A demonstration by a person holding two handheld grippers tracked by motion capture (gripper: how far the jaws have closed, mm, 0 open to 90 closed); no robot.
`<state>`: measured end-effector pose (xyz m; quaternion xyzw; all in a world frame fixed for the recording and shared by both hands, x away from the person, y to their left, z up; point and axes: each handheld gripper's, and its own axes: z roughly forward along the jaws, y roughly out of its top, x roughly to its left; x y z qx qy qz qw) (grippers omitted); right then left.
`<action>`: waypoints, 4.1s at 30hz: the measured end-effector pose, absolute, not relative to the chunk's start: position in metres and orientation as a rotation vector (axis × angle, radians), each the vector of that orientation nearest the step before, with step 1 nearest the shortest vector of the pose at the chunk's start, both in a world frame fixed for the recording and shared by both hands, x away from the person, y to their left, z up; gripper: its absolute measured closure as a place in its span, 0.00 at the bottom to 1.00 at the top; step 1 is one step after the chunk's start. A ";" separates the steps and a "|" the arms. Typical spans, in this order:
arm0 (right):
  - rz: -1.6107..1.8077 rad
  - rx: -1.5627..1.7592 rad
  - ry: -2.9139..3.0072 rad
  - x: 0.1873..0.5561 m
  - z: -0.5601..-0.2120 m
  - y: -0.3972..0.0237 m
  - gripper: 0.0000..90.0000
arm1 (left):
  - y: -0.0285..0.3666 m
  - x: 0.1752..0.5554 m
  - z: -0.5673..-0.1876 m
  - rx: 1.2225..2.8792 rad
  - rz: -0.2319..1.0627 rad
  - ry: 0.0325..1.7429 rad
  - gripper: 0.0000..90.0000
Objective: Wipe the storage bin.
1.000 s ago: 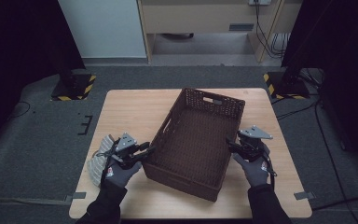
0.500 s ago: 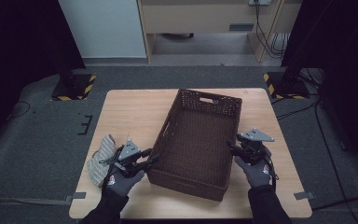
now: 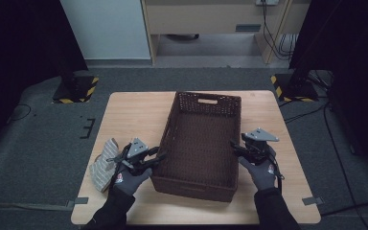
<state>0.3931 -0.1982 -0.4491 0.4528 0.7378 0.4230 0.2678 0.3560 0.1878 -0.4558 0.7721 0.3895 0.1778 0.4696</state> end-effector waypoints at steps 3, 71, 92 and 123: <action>1.158 1.210 2.001 0.383 -0.445 -0.200 0.50 | 0.186 0.349 -0.457 1.884 0.427 0.955 0.65; 1.111 1.196 2.141 0.367 -0.442 -0.216 0.79 | 0.184 0.352 -0.436 1.812 0.473 0.922 0.49; 1.045 1.284 2.048 0.345 -0.443 -0.227 0.67 | 0.166 0.349 -0.449 1.879 0.492 0.906 0.49; 0.956 1.394 1.867 0.388 -0.453 -0.257 0.63 | 0.224 0.379 -0.423 1.706 0.594 1.043 0.43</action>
